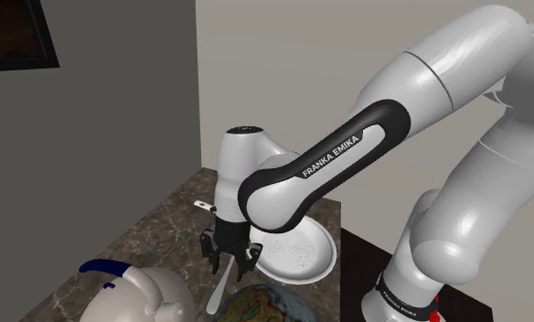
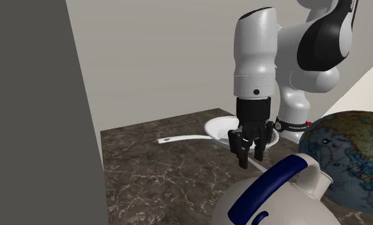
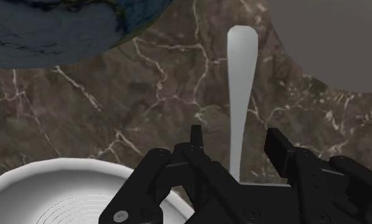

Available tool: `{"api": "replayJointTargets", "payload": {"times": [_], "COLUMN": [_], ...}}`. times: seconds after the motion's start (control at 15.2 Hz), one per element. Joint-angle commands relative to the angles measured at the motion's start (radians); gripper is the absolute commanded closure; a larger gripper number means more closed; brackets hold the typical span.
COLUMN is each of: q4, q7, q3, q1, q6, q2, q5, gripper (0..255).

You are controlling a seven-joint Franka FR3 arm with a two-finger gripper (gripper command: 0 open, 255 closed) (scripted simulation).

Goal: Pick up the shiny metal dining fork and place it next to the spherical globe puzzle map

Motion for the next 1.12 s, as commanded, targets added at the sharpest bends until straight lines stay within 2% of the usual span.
{"api": "replayJointTargets", "payload": {"times": [0.0,0.26,0.53,1.06], "q4": [-0.001,-0.003,0.044,0.044], "q7": [-0.001,0.002,-0.020,-0.020], "q3": [-0.001,0.001,-0.038,-0.039], "q1": [-0.002,0.000,0.001,0.002], "q6": [-0.001,0.001,-0.155,-0.155], "q2": [0.002,0.001,-0.109,-0.109], "q5": [-0.001,0.000,0.019,0.018], "gripper": [0,0,0,0]}}
